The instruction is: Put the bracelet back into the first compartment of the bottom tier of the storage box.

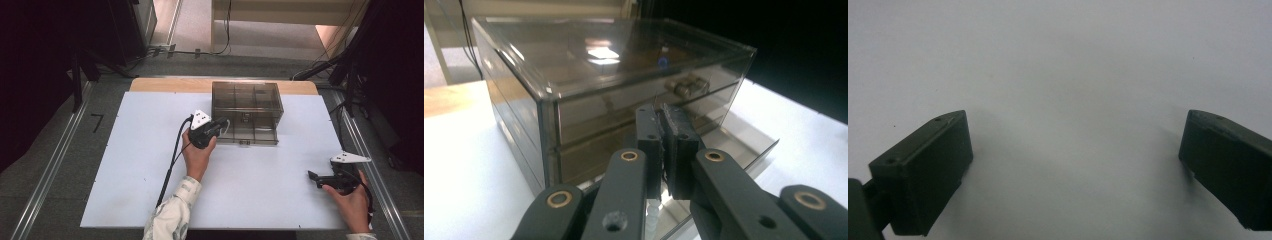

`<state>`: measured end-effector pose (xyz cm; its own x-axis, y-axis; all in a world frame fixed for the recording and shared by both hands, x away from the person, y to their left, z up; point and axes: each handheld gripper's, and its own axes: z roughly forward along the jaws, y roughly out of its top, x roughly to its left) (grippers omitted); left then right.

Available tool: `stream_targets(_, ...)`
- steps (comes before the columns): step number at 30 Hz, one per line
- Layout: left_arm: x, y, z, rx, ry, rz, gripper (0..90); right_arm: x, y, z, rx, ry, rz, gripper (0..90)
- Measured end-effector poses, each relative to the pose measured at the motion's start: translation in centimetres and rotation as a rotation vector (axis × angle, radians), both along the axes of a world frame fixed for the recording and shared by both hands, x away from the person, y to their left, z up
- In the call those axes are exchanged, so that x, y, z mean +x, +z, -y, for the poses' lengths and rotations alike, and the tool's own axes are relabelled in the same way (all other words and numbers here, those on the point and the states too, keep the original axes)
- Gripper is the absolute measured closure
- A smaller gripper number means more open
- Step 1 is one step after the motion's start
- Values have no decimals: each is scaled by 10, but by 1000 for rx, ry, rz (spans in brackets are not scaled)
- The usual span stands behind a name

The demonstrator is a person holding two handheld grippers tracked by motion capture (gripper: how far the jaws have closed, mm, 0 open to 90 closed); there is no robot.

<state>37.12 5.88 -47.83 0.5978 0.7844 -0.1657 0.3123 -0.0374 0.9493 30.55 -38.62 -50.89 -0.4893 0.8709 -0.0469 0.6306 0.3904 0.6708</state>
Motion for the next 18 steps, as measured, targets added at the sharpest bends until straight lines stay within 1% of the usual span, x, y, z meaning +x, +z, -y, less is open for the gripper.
stream_targets(5,4,-8,-1,19,6,-29,878,0,0,0,0,0,0,0)
stream_targets(18,7,-21,-8,49,34,-73,876,0,0,0,1,-1,0,0)
